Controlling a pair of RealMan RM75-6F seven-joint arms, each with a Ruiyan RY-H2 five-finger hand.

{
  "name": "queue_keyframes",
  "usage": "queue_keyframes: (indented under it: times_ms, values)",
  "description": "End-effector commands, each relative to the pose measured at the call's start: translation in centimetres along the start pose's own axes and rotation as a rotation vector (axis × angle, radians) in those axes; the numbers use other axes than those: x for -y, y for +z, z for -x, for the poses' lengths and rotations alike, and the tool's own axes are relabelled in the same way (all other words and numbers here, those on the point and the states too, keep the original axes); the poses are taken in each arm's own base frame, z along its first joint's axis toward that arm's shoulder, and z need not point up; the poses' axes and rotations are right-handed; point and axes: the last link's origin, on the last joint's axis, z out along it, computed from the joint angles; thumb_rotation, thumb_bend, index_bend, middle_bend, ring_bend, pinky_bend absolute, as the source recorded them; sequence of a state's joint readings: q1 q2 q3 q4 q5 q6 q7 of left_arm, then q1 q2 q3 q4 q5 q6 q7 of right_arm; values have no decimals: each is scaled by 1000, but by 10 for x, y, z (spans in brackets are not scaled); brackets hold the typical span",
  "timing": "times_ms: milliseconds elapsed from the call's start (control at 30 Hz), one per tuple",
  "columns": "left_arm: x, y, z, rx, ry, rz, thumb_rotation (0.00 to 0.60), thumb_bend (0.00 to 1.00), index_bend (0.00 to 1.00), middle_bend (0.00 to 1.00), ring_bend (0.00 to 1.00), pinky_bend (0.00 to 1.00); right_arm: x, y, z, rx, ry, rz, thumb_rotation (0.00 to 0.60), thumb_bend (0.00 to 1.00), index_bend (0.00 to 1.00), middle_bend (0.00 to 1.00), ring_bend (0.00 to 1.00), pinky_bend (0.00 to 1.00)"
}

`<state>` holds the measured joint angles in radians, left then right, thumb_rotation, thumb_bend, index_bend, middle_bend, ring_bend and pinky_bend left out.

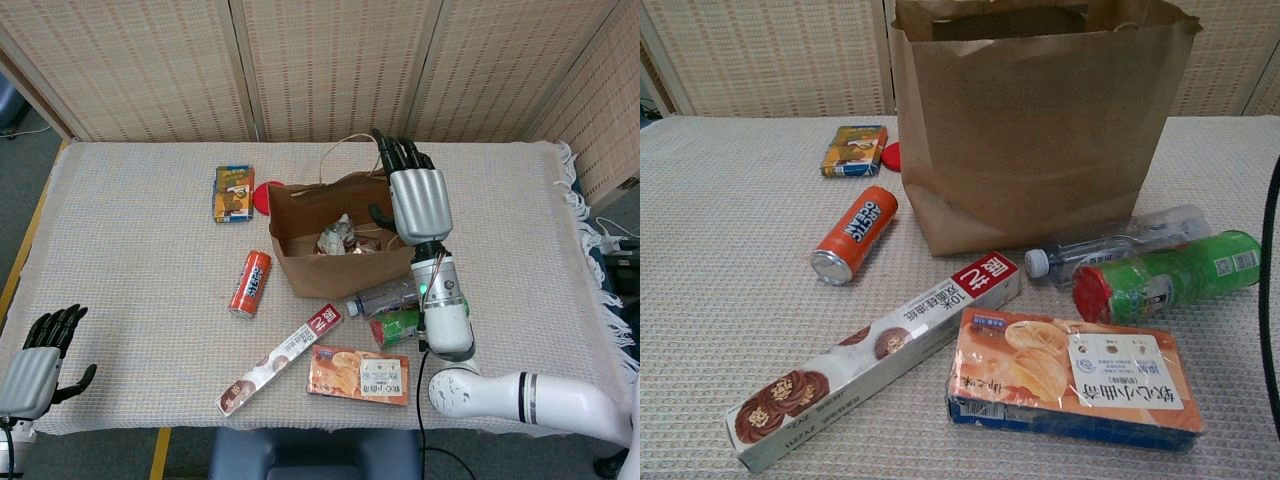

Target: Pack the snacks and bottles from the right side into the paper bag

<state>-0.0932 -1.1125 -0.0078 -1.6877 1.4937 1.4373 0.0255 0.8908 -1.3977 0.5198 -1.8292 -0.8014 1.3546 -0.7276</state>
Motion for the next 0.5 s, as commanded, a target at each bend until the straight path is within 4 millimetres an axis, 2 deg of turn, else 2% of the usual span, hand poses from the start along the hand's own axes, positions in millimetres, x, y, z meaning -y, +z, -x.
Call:
queue_keyframes:
  times_ms: [33, 200, 333, 500]
  values:
    - [0, 0, 0, -4, 1, -2, 600, 339, 0, 0, 0, 20, -12, -14, -20, -18, 43, -9, 600, 157, 0, 129, 85, 266]
    - [0, -1, 0, -7, 11, -5, 600, 340, 0, 0, 0, 20, -33, -47, -41, 2, 49, -54, 600, 156, 0, 129, 85, 266]
    - [0, 0, 1, -7, 15, -8, 600, 339, 0, 0, 0, 21, -60, -81, -59, 50, 79, -70, 600, 156, 0, 129, 85, 266]
    - [0, 0, 1, -7, 17, -11, 600, 339, 0, 0, 0, 20, -74, -97, -66, 79, 105, -74, 600, 157, 0, 129, 84, 265]
